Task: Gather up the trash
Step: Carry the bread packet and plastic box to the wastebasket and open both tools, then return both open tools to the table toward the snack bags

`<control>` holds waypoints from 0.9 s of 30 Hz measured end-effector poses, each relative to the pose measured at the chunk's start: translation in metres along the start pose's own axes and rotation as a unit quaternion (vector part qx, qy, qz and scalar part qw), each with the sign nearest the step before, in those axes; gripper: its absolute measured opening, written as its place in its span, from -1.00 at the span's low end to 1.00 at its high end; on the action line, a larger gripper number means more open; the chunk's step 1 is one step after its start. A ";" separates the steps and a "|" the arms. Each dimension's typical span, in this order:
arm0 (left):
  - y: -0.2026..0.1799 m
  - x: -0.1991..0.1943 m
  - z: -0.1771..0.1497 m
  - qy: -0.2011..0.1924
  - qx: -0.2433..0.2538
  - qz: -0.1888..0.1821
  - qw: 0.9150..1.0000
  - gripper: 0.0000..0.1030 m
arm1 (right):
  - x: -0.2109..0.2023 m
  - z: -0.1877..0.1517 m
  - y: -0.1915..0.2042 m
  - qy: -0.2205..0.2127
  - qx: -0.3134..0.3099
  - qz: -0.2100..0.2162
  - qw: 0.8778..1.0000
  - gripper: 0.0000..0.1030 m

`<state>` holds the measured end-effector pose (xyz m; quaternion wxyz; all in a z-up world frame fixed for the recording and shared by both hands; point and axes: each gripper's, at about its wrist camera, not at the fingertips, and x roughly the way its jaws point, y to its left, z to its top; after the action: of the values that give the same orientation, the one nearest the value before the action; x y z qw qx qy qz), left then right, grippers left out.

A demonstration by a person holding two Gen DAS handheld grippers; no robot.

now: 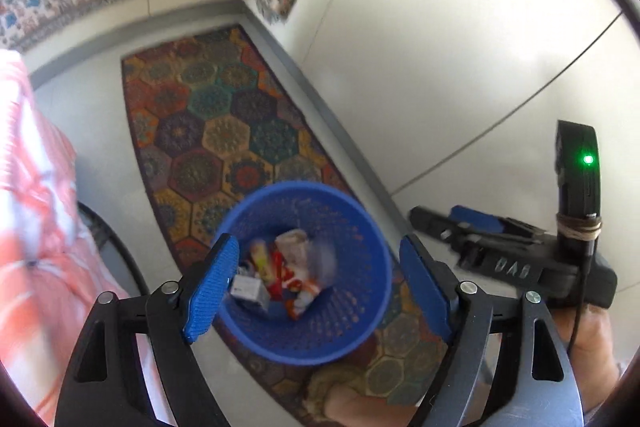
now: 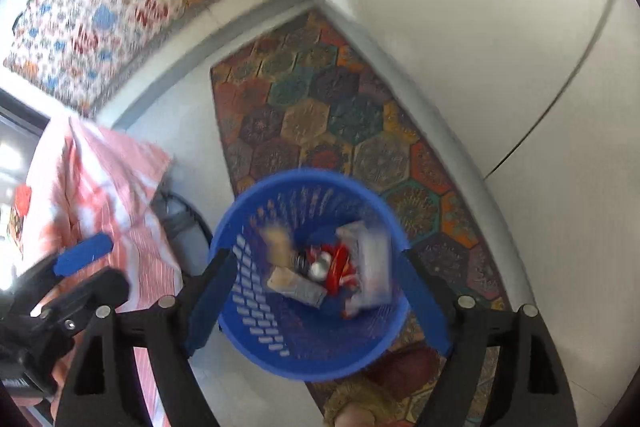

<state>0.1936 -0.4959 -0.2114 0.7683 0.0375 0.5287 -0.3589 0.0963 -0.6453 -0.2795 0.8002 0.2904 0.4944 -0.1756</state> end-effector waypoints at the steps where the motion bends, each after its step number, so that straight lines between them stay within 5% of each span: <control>1: 0.000 -0.016 0.000 -0.015 0.004 0.003 1.000 0.63 | -0.013 0.002 0.002 -0.020 -0.001 -0.005 1.000 0.63; 5: 0.002 -0.092 -0.005 -0.063 0.023 0.010 0.998 0.63 | -0.079 0.008 0.033 -0.103 -0.038 -0.026 0.994 0.63; 9: 0.022 -0.162 -0.028 -0.101 0.037 0.029 0.994 0.85 | -0.146 0.007 0.086 -0.170 -0.094 -0.019 0.981 0.63; 14: 0.087 -0.214 -0.086 -0.109 0.003 0.084 0.990 0.91 | -0.185 -0.014 0.157 -0.199 -0.155 0.003 0.968 0.64; 17: 0.142 -0.224 -0.124 -0.091 -0.038 0.133 0.986 0.91 | -0.175 -0.035 0.205 -0.189 -0.192 0.017 0.963 0.64; 22: 0.231 -0.233 -0.171 -0.078 -0.099 0.247 0.961 0.91 | -0.123 -0.081 0.291 -0.137 -0.251 0.040 0.957 0.64; 27: 0.304 -0.242 -0.194 -0.073 -0.171 0.290 0.939 0.91 | -0.068 -0.128 0.371 -0.098 -0.304 0.058 0.946 0.64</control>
<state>0.1768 -0.0626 -0.1913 0.8704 0.0306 0.4908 -0.0265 0.1877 -0.2787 -0.1544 0.9038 0.0424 0.4257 0.0020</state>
